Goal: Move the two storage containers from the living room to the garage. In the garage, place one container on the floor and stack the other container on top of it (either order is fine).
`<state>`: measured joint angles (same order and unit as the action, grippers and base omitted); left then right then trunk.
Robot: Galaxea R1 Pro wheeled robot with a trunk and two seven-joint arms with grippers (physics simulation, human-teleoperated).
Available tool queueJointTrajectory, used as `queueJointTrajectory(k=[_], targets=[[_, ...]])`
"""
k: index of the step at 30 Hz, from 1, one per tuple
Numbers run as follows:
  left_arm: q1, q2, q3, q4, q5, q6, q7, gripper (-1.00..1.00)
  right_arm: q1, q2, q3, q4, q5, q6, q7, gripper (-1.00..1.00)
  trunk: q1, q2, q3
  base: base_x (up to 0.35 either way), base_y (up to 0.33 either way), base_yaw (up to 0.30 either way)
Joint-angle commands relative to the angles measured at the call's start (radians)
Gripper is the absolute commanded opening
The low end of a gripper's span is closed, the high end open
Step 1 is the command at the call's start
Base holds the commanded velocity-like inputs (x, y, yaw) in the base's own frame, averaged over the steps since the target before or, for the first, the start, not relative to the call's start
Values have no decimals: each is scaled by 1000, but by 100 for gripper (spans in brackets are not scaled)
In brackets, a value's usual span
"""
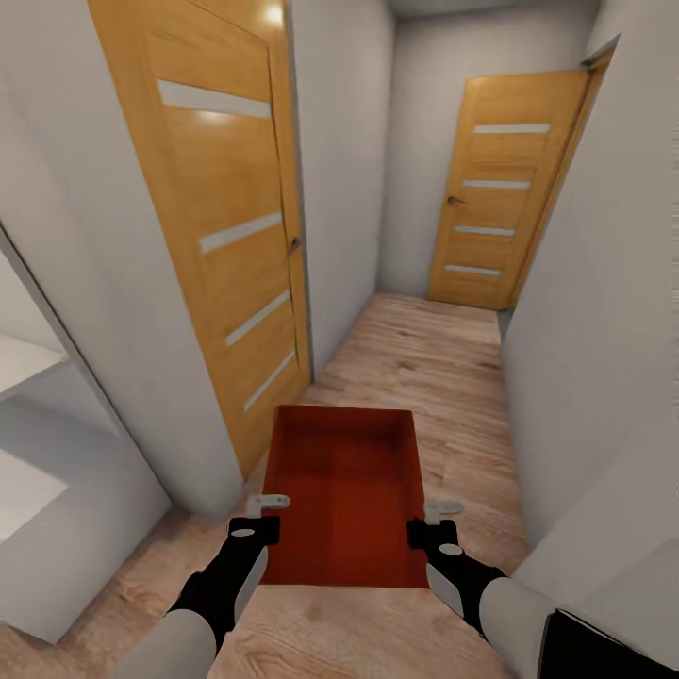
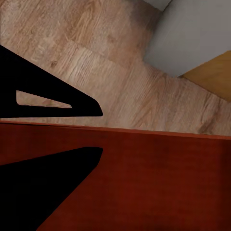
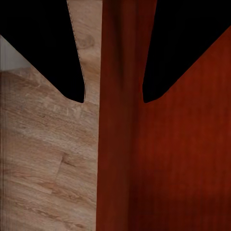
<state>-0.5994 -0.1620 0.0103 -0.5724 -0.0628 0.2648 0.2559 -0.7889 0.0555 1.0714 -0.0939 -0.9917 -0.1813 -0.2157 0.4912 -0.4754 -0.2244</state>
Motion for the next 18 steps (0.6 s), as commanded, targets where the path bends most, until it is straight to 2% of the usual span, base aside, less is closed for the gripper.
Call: queueJointTrajectory(k=[1, 18], targets=[[0, 1, 3, -3, -18, 10, 6, -100, -1, -5, -6, 6, -8, -4, -4, -100, 1, -2, -2, 322, 0, -242], [0, 1, 3, -3, -18, 10, 6, -100, -1, -5, -6, 5, -8, -4, -4, -100, 1, -2, -2, 322, 0, -242]])
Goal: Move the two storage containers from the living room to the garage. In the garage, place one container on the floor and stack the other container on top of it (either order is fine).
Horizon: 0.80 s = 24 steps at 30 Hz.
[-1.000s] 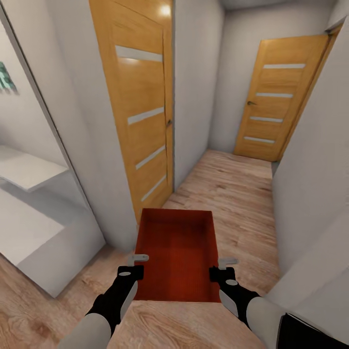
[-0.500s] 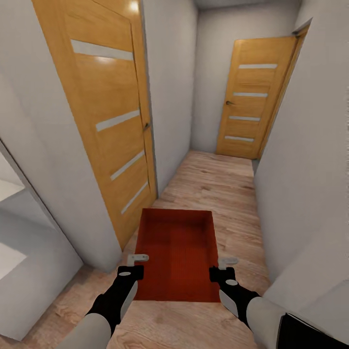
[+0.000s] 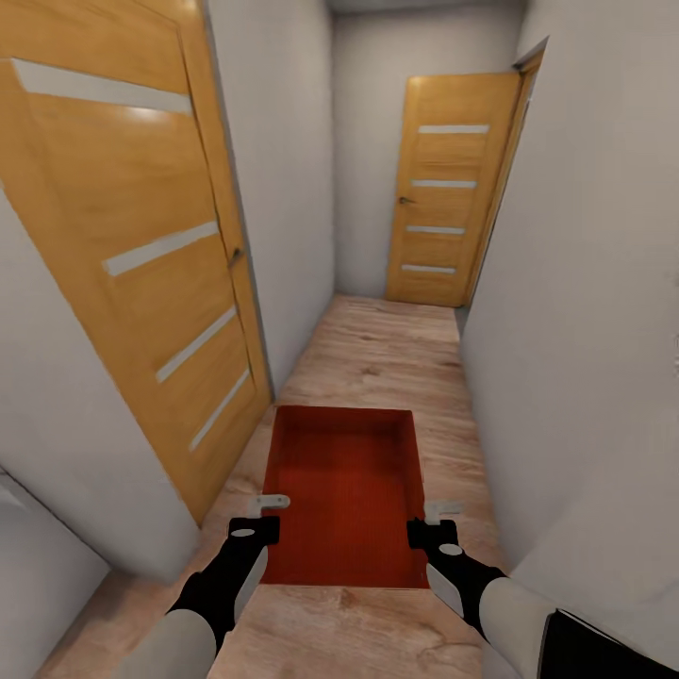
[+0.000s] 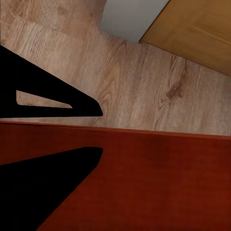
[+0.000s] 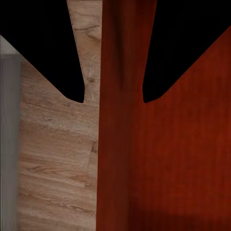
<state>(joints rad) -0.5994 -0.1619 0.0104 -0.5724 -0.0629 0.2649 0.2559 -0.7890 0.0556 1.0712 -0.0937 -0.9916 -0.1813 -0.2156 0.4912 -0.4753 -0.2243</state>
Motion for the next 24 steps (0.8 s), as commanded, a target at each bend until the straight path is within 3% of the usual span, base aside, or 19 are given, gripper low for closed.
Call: queueJointTrajectory(k=[1, 7, 24], targets=[[0, 1, 3, -3, -18, 10, 6, -100, -1, -5, -6, 5, -9, -4, -4, -100, 1, -2, -2, 322, 0, -242], [0, 1, 3, -3, -18, 10, 6, -100, -1, -5, -6, 5, -9, -4, -4, -100, 1, -2, -2, 322, 0, -115], [0, 1, 3, -3, -18, 10, 6, -100, -1, -5, -7, 5, -9, -4, -4, -100, 1, -2, -2, 322, 0, -2]])
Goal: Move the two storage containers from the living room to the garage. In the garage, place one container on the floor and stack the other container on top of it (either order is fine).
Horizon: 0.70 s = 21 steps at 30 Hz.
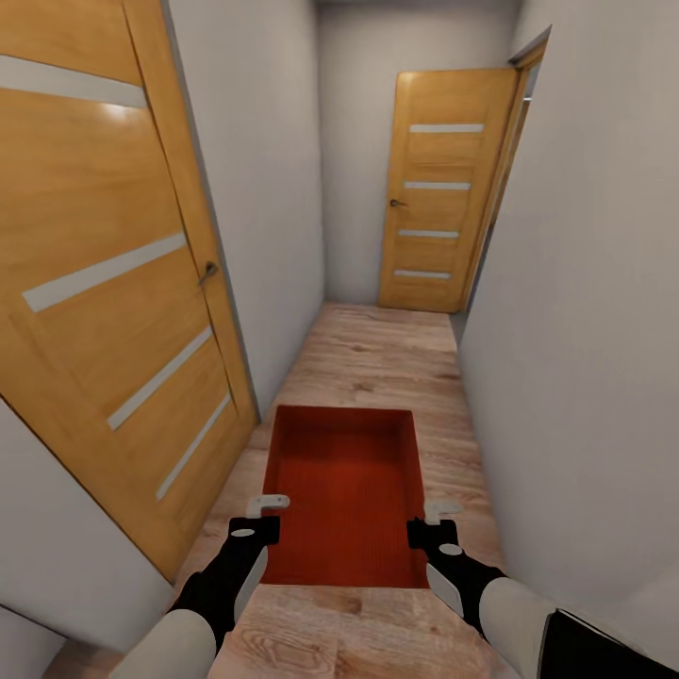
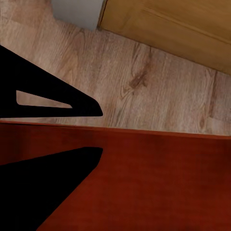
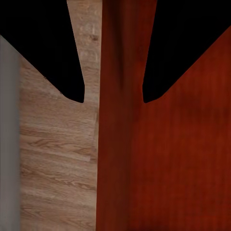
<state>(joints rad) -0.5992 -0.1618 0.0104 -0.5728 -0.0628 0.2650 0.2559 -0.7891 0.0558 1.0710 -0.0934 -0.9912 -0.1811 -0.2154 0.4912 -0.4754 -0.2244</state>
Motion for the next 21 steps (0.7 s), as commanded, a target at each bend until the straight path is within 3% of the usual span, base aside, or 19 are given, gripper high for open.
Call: queueJointTrajectory(k=[1, 21], targets=[[-1, 1, 3, -2, -19, 10, 6, -100, -1, -5, -6, 5, -9, -5, -4, -100, 1, -2, -2, 322, 0, 0], [-1, 1, 3, -2, -19, 10, 6, -100, -1, -5, -6, 5, -9, -5, -4, -100, 1, -2, -2, 322, 0, -2]])
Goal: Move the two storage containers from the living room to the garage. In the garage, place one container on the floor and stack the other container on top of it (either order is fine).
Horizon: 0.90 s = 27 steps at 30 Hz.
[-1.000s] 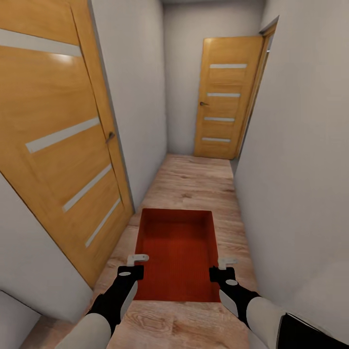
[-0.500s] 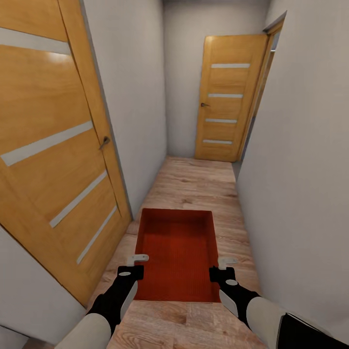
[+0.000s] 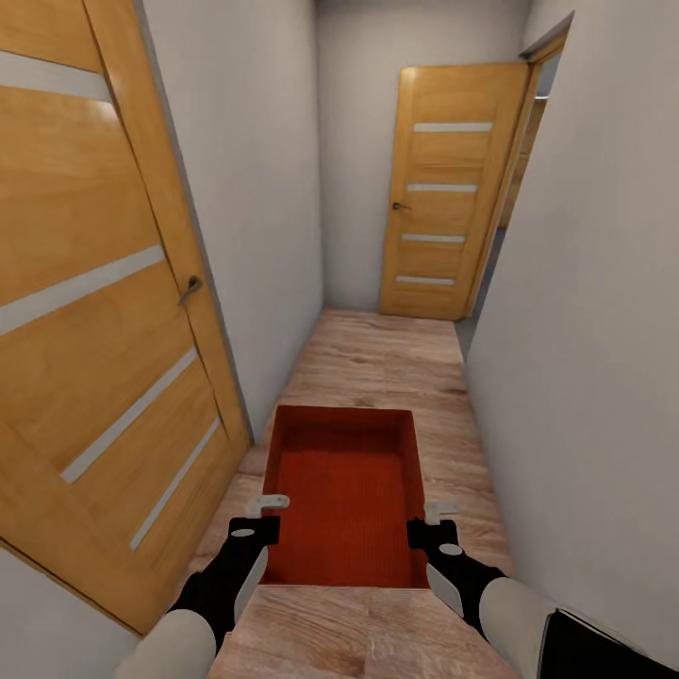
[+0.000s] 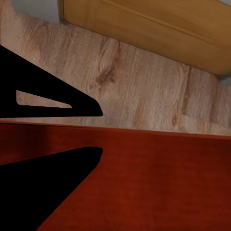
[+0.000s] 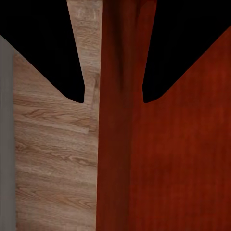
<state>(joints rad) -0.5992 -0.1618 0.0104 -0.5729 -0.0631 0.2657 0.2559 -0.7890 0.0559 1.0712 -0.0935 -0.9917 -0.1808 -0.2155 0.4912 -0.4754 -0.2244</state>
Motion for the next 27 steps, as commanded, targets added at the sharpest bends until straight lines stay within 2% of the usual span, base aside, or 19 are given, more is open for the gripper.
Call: queueJointTrajectory(k=[1, 20, 27], targets=[[-1, 1, 3, -2, -18, 9, 6, -100, -1, -5, -7, 6, -8, -5, -4, -100, 1, -2, -2, 322, 0, -83], [-1, 1, 3, -2, -18, 10, 6, -100, -1, -5, -7, 5, -8, -5, -4, -100, 1, -2, -2, 322, 0, -188], [-1, 1, 3, -2, -18, 10, 6, -100, -1, -5, -7, 5, -8, -5, -4, -100, 1, -2, -2, 322, 0, -64]])
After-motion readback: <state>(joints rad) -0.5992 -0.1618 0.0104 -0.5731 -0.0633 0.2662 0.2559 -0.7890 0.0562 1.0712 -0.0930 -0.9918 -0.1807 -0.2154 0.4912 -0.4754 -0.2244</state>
